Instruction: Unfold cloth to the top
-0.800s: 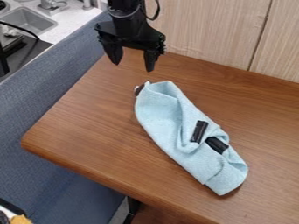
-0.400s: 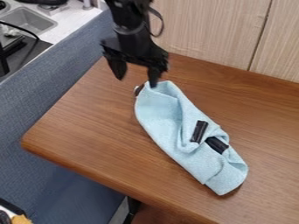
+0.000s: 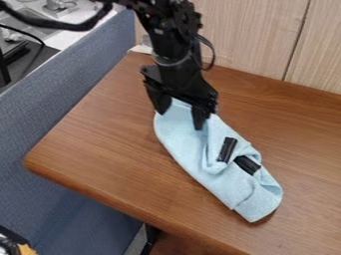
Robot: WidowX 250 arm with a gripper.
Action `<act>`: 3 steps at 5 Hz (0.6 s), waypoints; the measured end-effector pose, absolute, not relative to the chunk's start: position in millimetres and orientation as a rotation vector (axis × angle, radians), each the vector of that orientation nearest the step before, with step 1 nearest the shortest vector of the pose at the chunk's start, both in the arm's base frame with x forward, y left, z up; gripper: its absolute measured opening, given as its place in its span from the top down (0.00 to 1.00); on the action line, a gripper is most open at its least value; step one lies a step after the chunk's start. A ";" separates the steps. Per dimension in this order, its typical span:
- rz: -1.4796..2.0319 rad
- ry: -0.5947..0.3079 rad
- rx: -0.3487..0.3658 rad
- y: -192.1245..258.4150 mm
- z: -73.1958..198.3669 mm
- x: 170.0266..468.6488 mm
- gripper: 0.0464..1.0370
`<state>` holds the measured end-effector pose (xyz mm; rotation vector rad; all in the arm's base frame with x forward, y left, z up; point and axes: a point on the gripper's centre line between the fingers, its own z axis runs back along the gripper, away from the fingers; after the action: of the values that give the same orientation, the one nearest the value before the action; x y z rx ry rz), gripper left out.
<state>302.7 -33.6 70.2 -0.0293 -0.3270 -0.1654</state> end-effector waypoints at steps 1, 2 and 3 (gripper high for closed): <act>-0.255 -0.290 -0.036 -49.7 59.3 287.3 0.04; -0.302 -0.266 -0.029 -57.0 50.9 276.3 0.04; -0.312 -0.232 -0.019 -57.5 33.8 275.5 0.04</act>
<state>275.5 -57.5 33.8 -0.0189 -0.2320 -0.3121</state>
